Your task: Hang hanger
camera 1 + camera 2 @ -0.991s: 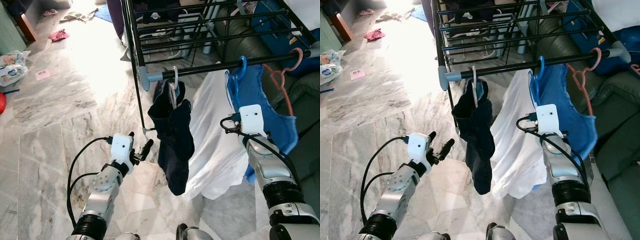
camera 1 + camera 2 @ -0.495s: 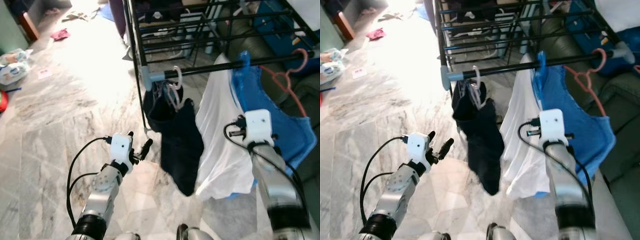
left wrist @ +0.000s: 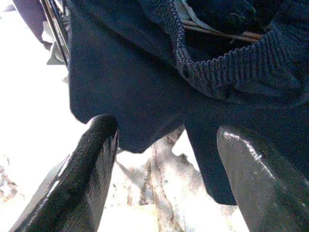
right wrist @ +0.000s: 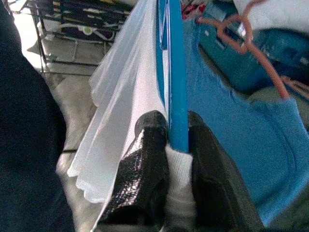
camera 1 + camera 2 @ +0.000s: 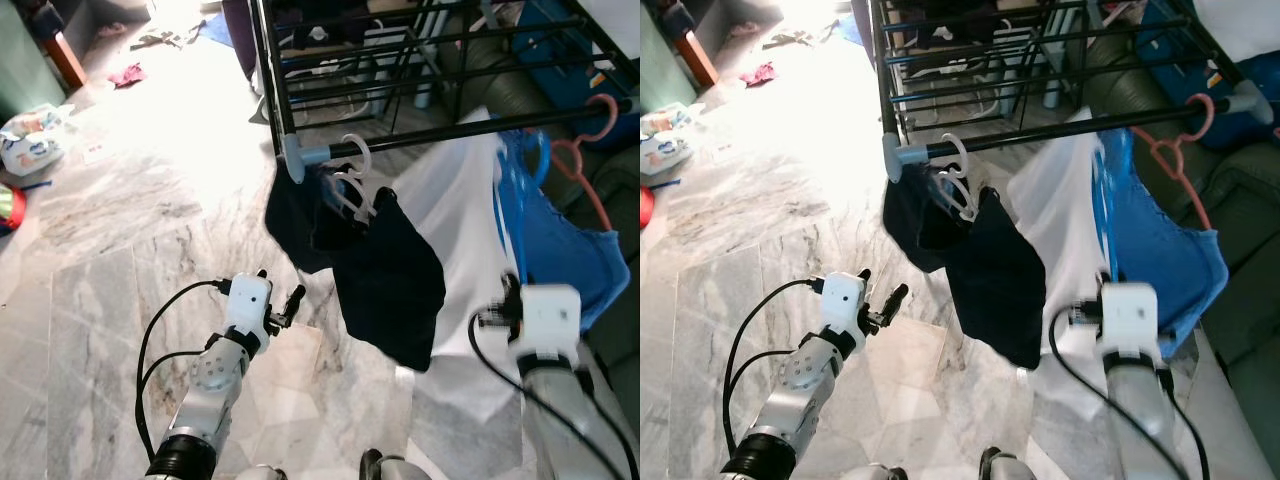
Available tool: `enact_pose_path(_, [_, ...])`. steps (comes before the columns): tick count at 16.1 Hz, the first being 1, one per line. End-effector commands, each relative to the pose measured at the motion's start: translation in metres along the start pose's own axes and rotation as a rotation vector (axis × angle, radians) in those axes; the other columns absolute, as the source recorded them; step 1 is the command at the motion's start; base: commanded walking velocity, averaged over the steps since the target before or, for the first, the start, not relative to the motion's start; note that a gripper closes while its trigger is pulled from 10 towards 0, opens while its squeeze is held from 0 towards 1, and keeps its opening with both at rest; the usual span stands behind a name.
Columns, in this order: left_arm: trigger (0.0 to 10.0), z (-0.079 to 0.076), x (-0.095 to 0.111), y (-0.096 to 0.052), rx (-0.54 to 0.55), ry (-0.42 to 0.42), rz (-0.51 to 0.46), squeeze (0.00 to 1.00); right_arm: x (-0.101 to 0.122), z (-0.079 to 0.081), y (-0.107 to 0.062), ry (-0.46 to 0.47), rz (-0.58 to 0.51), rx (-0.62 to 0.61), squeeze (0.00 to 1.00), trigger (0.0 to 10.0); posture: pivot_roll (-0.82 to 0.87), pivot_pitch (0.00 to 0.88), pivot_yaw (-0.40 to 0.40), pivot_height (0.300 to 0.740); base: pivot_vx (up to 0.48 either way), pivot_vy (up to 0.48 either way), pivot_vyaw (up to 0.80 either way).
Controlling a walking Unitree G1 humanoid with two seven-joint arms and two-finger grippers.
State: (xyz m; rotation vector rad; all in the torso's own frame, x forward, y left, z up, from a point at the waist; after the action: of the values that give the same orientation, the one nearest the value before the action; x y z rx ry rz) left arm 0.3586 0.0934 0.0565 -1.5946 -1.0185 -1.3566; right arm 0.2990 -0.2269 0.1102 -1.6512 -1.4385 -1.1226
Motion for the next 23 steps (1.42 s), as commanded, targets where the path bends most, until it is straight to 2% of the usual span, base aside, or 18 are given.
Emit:
enact_pose_path(1, [10.0, 0.007, -0.006, -0.004, 0.028, 0.024, 0.022, 0.00, 0.017, -0.001, -0.010, 0.014, -0.070, -0.019, 0.00, 2.3, -0.07, 0.185, 0.072, 0.740, 0.000, 0.000, 0.00])
enact_pose_path(2, [10.0, 0.008, -0.008, -0.005, 0.039, 0.036, 0.027, 0.00, 0.014, 0.002, -0.015, 0.028, -0.058, -0.012, 0.00, 6.7, -0.08, 0.181, 0.068, 0.740, 0.000, 0.000, 0.00])
enact_pose_path(3, [10.0, 0.008, -0.009, -0.006, 0.047, 0.043, 0.026, 0.00, 0.013, 0.007, -0.019, 0.023, -0.053, 0.003, 0.00, 10.0, -0.08, 0.169, 0.054, 0.740, 0.000, 0.000, 0.00])
enact_pose_path(6, [10.0, 0.015, -0.007, -0.006, 0.076, 0.049, 0.021, 0.00, 0.022, 0.021, -0.019, 0.031, -0.070, 0.057, 0.00, 10.0, -0.09, 0.167, 0.037, 0.740, 0.000, 0.000, 0.00])
enact_pose_path(10, [10.0, 0.013, -0.010, -0.005, 0.046, 0.070, 0.041, 0.00, 0.028, 0.021, -0.014, 0.033, -0.079, 0.057, 0.00, 10.0, -0.10, 0.161, 0.042, 0.740, -0.191, 0.000, 0.00])
enact_pose_path(13, [10.0, 0.019, -0.005, 0.000, 0.074, 0.070, 0.027, 0.00, 0.026, 0.031, -0.008, 0.051, -0.077, 0.077, 0.00, 10.0, -0.07, 0.121, 0.034, 0.740, -0.256, 0.000, 0.00])
enact_pose_path(14, [10.0, 0.021, -0.001, 0.003, 0.102, 0.046, 0.017, 0.00, 0.032, 0.033, 0.000, 0.069, -0.090, 0.091, 0.00, 10.0, -0.07, 0.117, 0.037, 0.740, -0.281, 0.000, 0.00])
enact_pose_path(16, [10.0, 0.016, 0.002, 0.007, 0.088, 0.046, 0.005, 0.00, 0.033, 0.028, 0.006, 0.073, -0.091, 0.077, 0.00, 10.0, -0.07, 0.123, 0.034, 0.740, -0.283, 0.000, 0.00])
enact_pose_path(18, [10.0, 0.018, 0.002, 0.008, 0.103, 0.041, 0.004, 0.00, 0.026, 0.026, 0.006, 0.090, -0.067, 0.068, 0.00, 10.0, -0.06, 0.130, 0.036, 0.740, -0.283, 0.000, 0.00])
enact_pose_path(21, [10.0, 0.021, 0.003, 0.007, 0.115, 0.041, -0.003, 0.00, 0.025, 0.038, 0.007, 0.113, -0.060, 0.100, 0.00, 10.0, -0.04, 0.125, 0.034, 0.740, -0.282, 0.000, 0.00])
enact_pose_path(23, [10.0, 0.023, 0.007, 0.010, 0.128, 0.038, -0.011, 0.00, 0.031, 0.047, 0.015, 0.135, -0.074, 0.126, 0.00, 10.0, -0.03, 0.117, 0.034, 0.740, -0.283, 0.000, 0.00])
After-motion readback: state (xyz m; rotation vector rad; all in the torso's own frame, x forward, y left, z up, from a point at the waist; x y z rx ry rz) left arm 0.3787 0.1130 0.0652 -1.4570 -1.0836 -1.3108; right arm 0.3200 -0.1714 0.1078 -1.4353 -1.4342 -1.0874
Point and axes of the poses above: a point about 5 cm out from each wrist's last joint towards the gripper, its own y axis pointing out of the wrist towards the gripper, its own x axis along the axis of the wrist's last joint, z = x × y, the point moved 6 cm from there along y, pointing out of the wrist towards the gripper, and after that the axes turned 10 degrees about -y, right-handed, at the moved point
